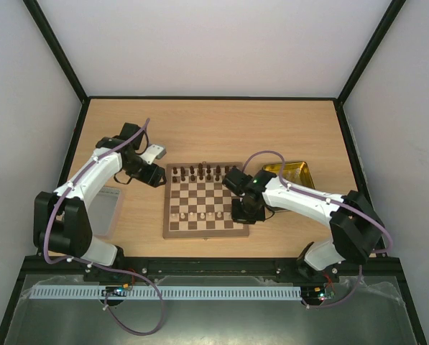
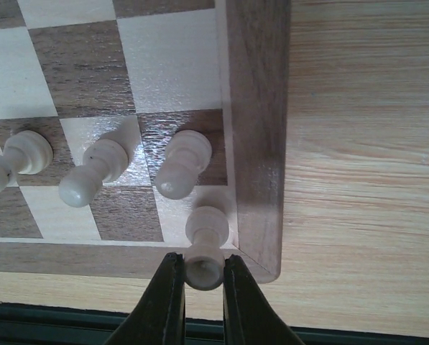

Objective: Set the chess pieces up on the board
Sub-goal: Place the chess piece on the chessboard.

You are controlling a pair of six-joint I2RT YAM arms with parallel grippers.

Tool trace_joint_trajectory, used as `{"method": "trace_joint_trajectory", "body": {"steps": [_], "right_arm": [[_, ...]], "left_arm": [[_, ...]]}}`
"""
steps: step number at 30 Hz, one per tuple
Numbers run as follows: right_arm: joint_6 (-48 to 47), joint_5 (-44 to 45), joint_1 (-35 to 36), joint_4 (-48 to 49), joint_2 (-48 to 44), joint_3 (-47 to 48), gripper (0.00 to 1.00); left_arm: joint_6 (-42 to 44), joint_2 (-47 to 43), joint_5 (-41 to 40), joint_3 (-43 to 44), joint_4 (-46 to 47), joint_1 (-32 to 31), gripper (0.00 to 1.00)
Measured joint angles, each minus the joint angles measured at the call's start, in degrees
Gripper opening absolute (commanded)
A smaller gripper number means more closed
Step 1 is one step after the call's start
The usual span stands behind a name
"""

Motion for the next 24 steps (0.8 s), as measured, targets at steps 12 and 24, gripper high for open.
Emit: {"method": "trace_joint_trajectory", "body": {"steps": [12, 24], "right_arm": [[0.0, -0.6, 1.2, 1.8, 3.5, 1.9, 0.08], [-0.2, 0.0, 1.7, 1.0, 3.5, 2.1, 0.05]], "left_arm": [[0.0, -0.1, -0.3, 0.0, 0.2, 0.0, 0.74], [0.0, -0.1, -0.4, -0.4, 0.4, 0.0, 0.74]]}}
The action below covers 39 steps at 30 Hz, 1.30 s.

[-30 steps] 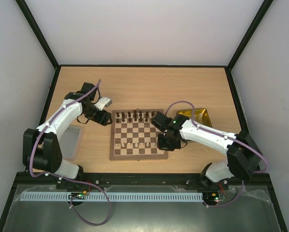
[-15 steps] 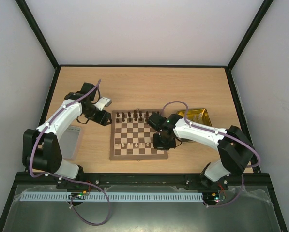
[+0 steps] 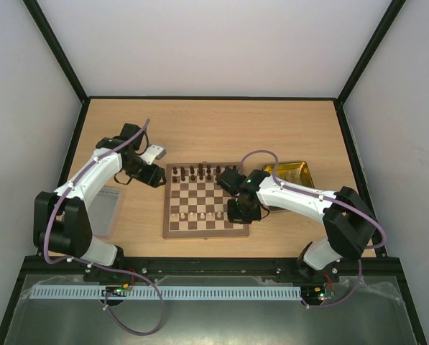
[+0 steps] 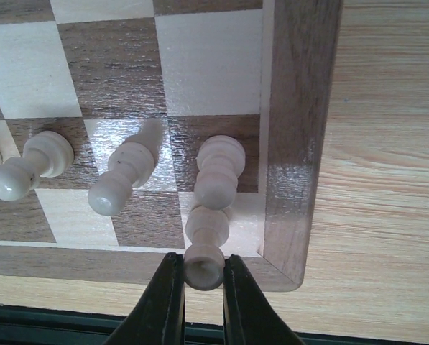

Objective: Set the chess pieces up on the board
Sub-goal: Place the chess piece on the chessboard.

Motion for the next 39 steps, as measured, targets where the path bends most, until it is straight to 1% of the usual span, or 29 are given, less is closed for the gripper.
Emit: {"method": "trace_joint_trajectory", "body": {"steps": [39], "right_arm": [[2.3, 2.1, 0.9, -1.1, -0.3, 0.5, 0.06]], "left_arm": [[-0.2, -0.5, 0.0, -0.6, 0.4, 0.0, 0.74]]}}
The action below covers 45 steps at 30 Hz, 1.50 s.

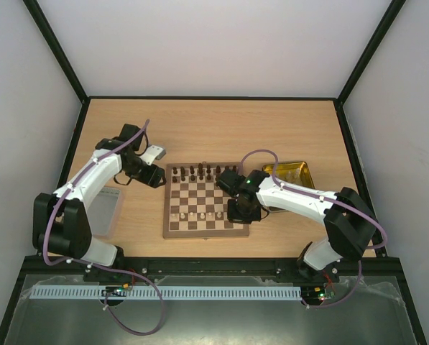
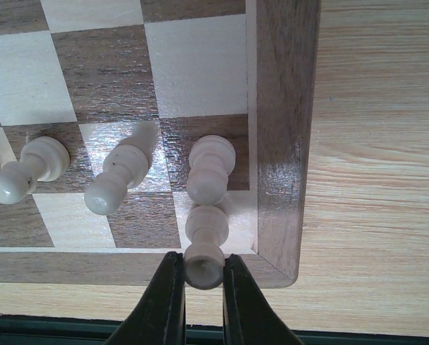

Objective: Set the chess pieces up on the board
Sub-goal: Place the chess piece on the chessboard.

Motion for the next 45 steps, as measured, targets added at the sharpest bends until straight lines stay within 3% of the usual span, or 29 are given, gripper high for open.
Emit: {"method": "trace_joint_trajectory", "body": {"steps": [25, 27, 32, 45], "right_arm": [[0.4, 0.0, 0.9, -0.6, 0.0, -0.3, 0.06], [0.5, 0.0, 1.0, -0.8, 0.0, -0.3, 0.10], [1.2, 0.1, 1.0, -0.9, 0.0, -0.3, 0.33], [2.1, 0.9, 1.1, -1.2, -0.2, -0.3, 0.35]], "left_arm": [[-0.1, -0.6, 0.0, -0.1, 0.5, 0.0, 0.74], [-0.1, -0.7, 0.0, -0.1, 0.6, 0.0, 0.74], [-0.1, -1.2, -0.2, -0.1, 0.6, 0.0, 0.74], [-0.2, -1.4, -0.3, -0.2, 0.6, 0.0, 0.74]]}}
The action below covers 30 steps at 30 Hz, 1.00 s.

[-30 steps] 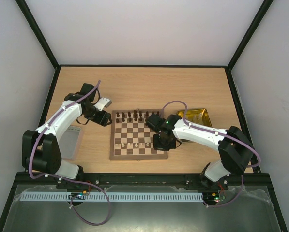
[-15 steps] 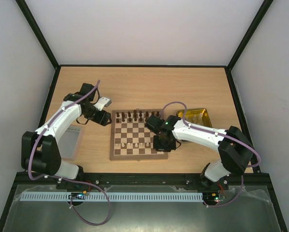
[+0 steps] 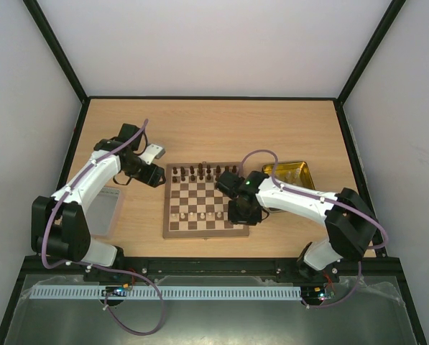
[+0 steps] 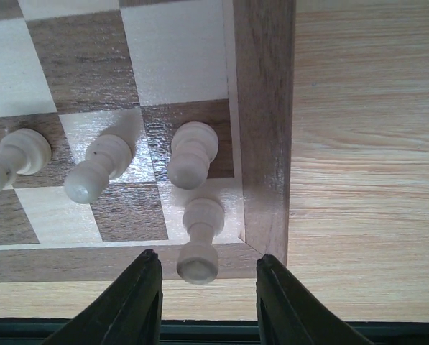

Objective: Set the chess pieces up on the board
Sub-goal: Place the chess piece on the chessboard, then pick up the chess piece from the storage box.

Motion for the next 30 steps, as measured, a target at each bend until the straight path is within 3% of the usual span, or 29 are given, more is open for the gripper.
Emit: {"method": "trace_joint_trajectory", "body": {"steps": [9, 14, 18, 30], "right_arm": [[-0.4, 6.0, -3.0, -8.0, -5.9, 8.3, 0.36], [-2.4, 8.5, -18.1, -9.0, -12.6, 5.9, 0.36], [-5.1, 9.1, -28.6, -8.0, -12.5, 1.2, 0.36], [-8.5, 8.7, -42.6, 0.8, -4.8, 1.2, 0.35]], "left_arm": [[0.0, 0.0, 0.0, -0.1, 0.0, 0.0, 0.74], [0.0, 0.0, 0.0, -0.1, 0.0, 0.0, 0.74], [0.0, 0.0, 0.0, -0.1, 0.1, 0.0, 0.74], [-0.2, -0.3, 0.0, -0.4, 0.4, 0.0, 0.74]]}}
